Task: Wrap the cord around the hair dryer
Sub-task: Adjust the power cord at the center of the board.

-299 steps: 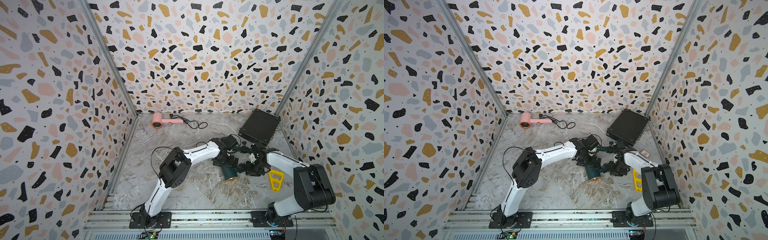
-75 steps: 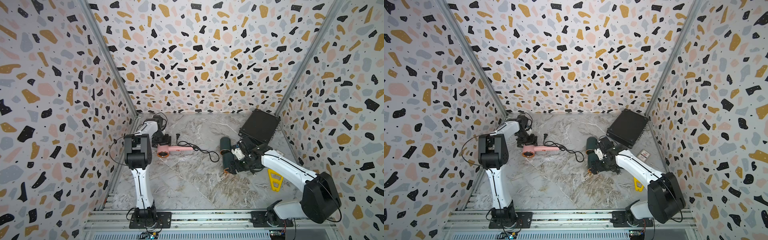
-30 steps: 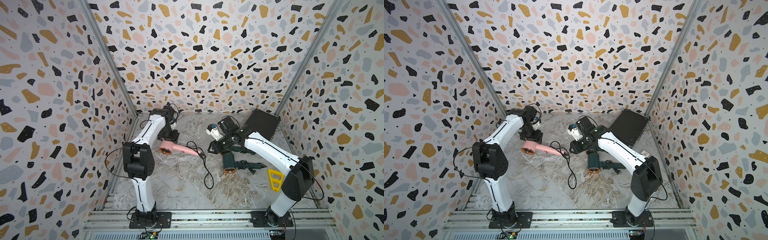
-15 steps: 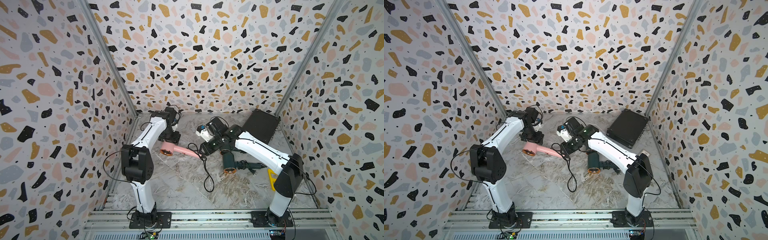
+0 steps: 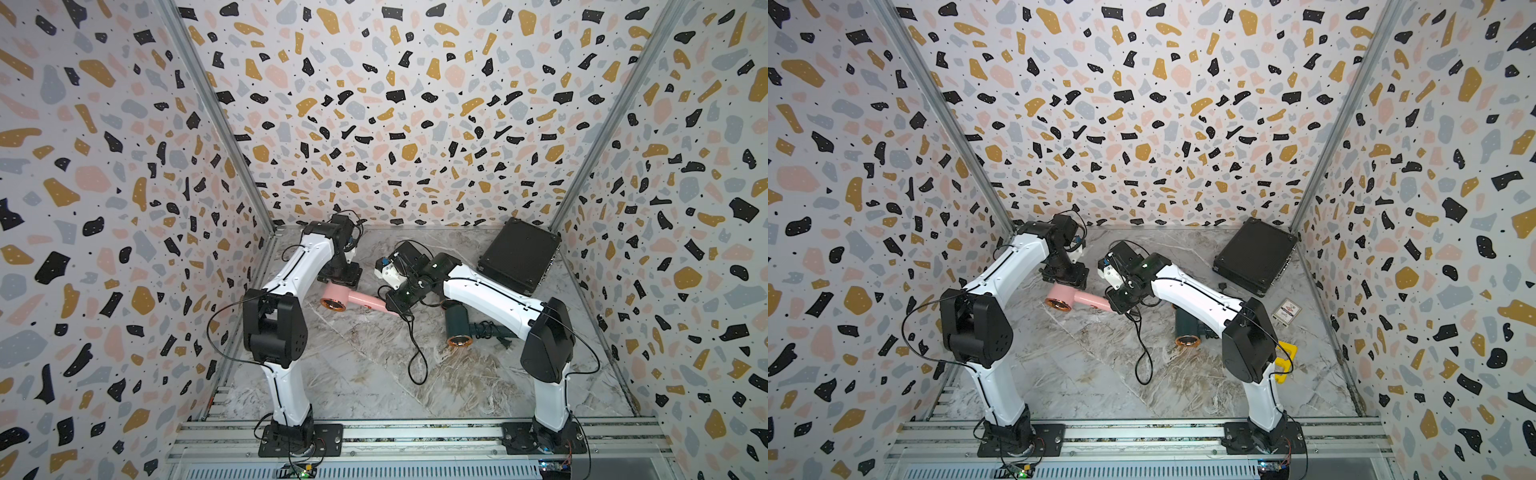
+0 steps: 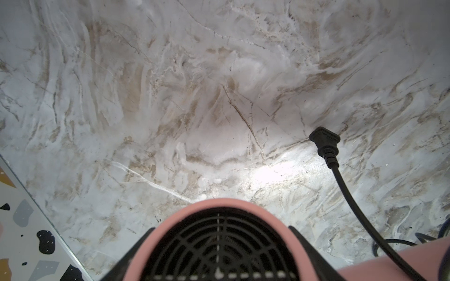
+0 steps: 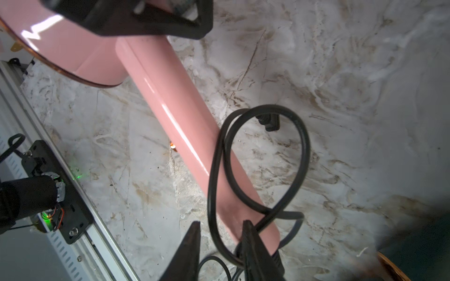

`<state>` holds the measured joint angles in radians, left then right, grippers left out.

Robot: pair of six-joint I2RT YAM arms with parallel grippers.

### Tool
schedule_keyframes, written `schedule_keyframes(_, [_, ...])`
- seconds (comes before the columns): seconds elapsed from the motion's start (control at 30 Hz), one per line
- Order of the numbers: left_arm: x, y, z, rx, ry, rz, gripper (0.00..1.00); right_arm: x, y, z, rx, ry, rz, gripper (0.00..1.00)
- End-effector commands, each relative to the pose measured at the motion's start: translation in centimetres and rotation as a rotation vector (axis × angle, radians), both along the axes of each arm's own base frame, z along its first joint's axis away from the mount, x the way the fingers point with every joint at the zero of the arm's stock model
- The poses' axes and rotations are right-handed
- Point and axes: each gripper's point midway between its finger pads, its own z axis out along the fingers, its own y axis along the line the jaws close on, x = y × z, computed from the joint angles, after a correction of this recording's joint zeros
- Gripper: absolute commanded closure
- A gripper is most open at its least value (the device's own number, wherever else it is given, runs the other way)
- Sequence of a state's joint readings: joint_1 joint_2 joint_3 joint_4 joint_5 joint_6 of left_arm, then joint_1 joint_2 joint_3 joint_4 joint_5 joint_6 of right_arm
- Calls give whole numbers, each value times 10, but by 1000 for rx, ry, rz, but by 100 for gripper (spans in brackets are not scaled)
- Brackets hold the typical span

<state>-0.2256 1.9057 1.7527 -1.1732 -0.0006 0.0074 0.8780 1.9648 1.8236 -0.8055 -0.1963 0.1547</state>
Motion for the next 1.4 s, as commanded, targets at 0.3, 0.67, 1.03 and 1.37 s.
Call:
schedule_keyframes(0.3, [-2, 0, 18, -2, -53, -8, 100, 18, -9, 33, -12, -158, 6, 100])
schedule_keyframes(0.67, [15, 43, 34, 56, -174, 94, 100, 47, -175, 93, 18, -275, -353, 100])
schedule_keyframes(1.03, [22, 90, 64, -75, -256, 281, 100, 40, -363, 44, -39, -195, -938, 100])
schedule_keyframes(1.37, [24, 57, 85, -329, -287, 255, 100, 15, -389, -4, -17, -41, -1092, 79])
